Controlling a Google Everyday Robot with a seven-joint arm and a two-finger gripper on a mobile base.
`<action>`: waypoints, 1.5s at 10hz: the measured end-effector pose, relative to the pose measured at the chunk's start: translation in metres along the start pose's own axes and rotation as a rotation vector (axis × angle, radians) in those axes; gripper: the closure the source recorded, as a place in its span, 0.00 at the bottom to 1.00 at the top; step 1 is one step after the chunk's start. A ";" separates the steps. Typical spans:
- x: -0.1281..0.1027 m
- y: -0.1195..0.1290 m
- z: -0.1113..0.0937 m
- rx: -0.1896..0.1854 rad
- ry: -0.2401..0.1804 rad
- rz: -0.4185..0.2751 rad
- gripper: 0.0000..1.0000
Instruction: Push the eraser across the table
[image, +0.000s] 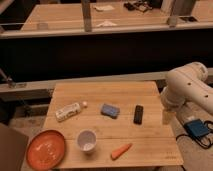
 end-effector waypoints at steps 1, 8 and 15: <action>0.000 0.000 0.000 0.000 0.000 0.000 0.20; 0.002 -0.010 -0.001 0.010 -0.010 -0.021 0.38; 0.006 -0.014 0.000 0.006 -0.040 -0.048 1.00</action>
